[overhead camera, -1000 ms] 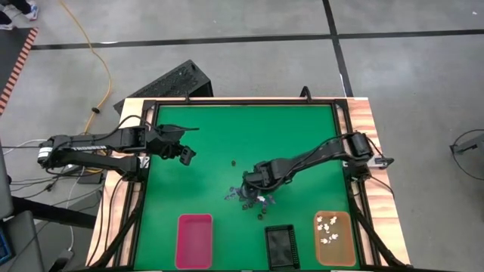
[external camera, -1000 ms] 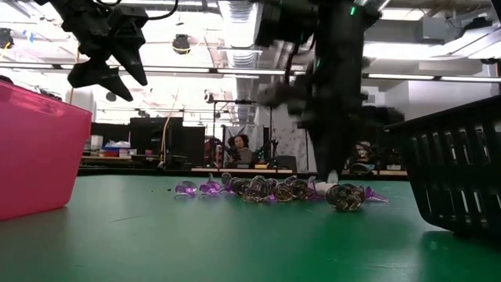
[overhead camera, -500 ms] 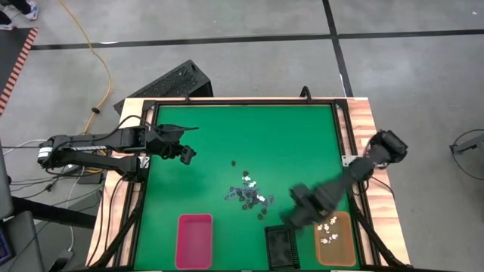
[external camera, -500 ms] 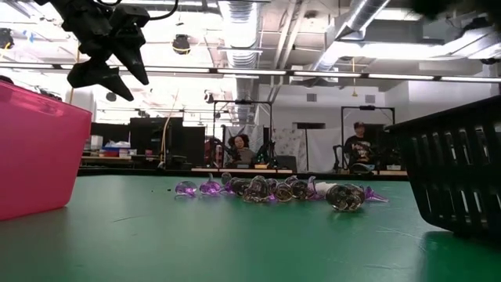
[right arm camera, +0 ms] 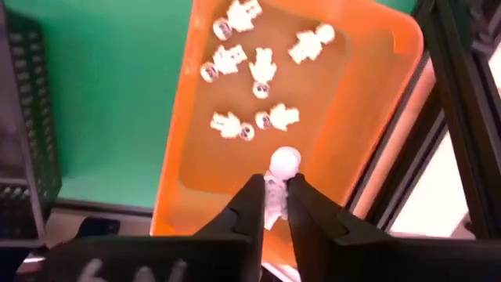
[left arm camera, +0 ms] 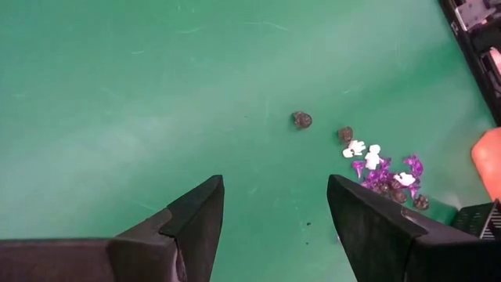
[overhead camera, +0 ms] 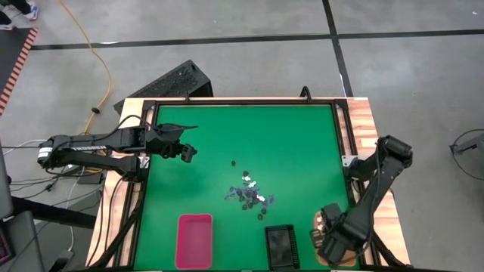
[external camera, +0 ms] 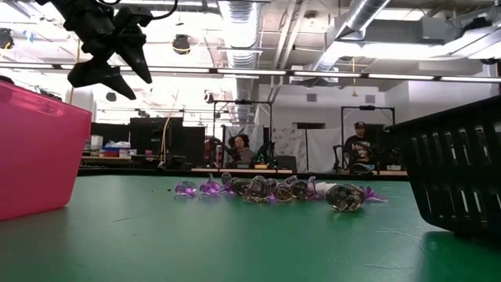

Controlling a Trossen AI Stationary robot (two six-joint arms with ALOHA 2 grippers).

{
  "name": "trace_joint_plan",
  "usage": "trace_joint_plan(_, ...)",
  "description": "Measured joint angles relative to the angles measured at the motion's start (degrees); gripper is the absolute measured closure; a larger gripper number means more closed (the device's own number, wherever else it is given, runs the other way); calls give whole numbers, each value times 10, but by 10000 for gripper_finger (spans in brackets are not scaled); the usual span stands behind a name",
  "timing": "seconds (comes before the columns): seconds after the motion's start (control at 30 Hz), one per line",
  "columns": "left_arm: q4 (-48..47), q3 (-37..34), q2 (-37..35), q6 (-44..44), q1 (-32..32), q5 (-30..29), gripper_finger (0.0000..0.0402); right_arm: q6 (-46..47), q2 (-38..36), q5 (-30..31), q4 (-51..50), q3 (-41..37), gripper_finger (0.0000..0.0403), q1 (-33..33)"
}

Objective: Sort Halloween decoration
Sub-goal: Put the white skeleton toy into the right orange organizing bin

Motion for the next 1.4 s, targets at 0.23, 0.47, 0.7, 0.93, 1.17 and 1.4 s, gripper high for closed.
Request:
trace_joint_plan(0.23,-1,0,0,0,0,0,183,-3,2,-5,-27,0,195,-5)
trace_joint_plan(0.47,-1,0,0,4,0,2,183,-32,0,36,-14,0,172,-29)
trace_joint_plan(0.7,-2,0,0,17,0,2,183,-312,3,126,100,0,184,-178)
trace_joint_plan(0.93,-2,0,0,33,0,8,183,-697,4,127,231,0,184,-356)
trace_joint_plan(1.17,-2,0,0,43,0,13,183,-1029,4,113,331,0,184,-455)
trace_joint_plan(1.4,-2,0,0,62,0,13,183,-1216,31,109,349,0,184,-482)
